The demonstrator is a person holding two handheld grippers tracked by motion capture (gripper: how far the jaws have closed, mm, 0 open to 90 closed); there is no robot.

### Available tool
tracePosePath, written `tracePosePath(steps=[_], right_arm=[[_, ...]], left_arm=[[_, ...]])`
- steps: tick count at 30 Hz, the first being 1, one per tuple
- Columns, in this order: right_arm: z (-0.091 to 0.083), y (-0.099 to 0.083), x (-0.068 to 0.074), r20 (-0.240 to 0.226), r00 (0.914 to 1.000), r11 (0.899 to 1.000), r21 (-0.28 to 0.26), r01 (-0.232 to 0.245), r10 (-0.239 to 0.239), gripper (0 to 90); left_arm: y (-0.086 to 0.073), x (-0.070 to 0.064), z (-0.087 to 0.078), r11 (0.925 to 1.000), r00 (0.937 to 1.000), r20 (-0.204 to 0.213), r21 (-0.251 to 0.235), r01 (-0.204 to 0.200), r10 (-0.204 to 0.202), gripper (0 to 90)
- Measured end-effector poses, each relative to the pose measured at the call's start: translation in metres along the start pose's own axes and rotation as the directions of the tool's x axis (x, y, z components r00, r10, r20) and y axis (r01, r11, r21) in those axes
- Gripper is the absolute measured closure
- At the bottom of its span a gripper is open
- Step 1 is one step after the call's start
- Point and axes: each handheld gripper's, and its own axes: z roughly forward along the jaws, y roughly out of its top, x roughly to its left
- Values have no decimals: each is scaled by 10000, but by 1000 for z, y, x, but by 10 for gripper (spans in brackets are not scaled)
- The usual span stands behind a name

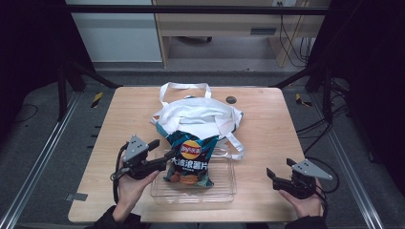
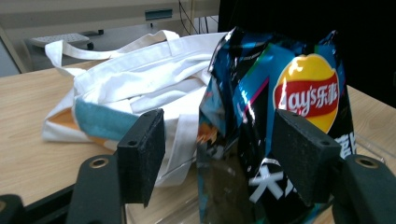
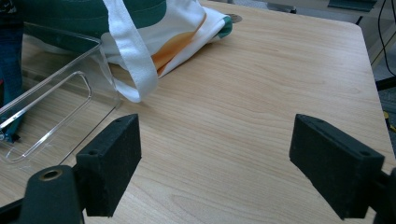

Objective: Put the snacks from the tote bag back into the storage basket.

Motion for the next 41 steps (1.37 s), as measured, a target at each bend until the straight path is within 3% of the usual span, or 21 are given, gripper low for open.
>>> tracePosePath(steps=[8, 14, 23, 27, 34, 41], right_arm=[[-1, 0, -1, 9, 10000, 10000, -21, -63, 63, 169], [-1, 0, -1, 32, 10000, 10000, 3, -79, 79, 169], [-1, 0, -1, 76, 10000, 10000, 35, 7, -7, 168], [0, -1, -1, 93, 9999, 10000, 32, 49, -49, 169], [0, -1, -3, 143, 9999, 10000, 73, 39, -40, 168], [0, -1, -4, 159, 9999, 10000, 62, 0, -1, 169]], left_arm=[[-13, 7, -6, 9999, 9998, -124, -8, -151, 150, 322], [-31, 19, -21, 9999, 9993, -327, 16, -171, 171, 307], [-62, 37, -42, 9994, 9952, -964, 330, -133, 164, 308], [-67, 48, -43, 9995, 9924, -1223, 310, -94, 132, 310], [-71, 59, -41, 9989, 9929, -1185, 464, -61, 116, 309], [-73, 68, -38, 9976, 9900, -1410, 692, 12, 86, 305]])
